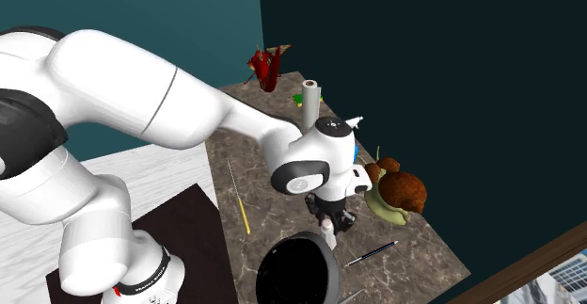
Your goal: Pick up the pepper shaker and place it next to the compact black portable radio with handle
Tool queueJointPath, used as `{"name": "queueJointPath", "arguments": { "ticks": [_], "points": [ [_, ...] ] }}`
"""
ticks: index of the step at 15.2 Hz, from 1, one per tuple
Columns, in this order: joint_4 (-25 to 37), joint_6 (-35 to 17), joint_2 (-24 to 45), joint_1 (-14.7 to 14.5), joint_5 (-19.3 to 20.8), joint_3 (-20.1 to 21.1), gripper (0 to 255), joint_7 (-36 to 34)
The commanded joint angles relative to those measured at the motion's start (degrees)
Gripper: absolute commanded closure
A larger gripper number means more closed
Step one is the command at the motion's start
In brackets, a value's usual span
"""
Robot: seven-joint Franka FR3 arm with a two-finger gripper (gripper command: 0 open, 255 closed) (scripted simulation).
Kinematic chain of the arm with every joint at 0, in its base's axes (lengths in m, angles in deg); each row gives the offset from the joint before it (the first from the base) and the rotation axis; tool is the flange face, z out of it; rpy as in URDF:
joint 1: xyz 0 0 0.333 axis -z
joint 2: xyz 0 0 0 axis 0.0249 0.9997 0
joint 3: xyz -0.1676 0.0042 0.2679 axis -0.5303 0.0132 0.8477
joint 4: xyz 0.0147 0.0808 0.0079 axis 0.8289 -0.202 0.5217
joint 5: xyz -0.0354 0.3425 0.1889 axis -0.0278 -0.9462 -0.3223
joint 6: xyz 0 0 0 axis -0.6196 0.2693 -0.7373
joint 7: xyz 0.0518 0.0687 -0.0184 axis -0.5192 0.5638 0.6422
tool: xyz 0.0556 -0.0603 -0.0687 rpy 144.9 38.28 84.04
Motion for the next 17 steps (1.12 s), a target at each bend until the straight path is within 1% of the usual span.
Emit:
{"name": "queueJointPath", "arguments": {
  "ticks": [1,8,9,14,17],
  "points": [
    [-0.25,-1.02,0.74,0.02,-0.15,-0.05,255,0.08],
    [-0.24,-1.02,0.74,0.02,-0.16,-0.05,255,0.09],
    [-0.24,-1.02,0.74,0.02,-0.16,-0.05,0,0.09],
    [-0.24,-1.02,0.74,0.03,-0.16,-0.05,0,0.09],
    [1.67,5.00,-3.41,-0.26,0.60,0.39,0,-0.56]
  ]
}}
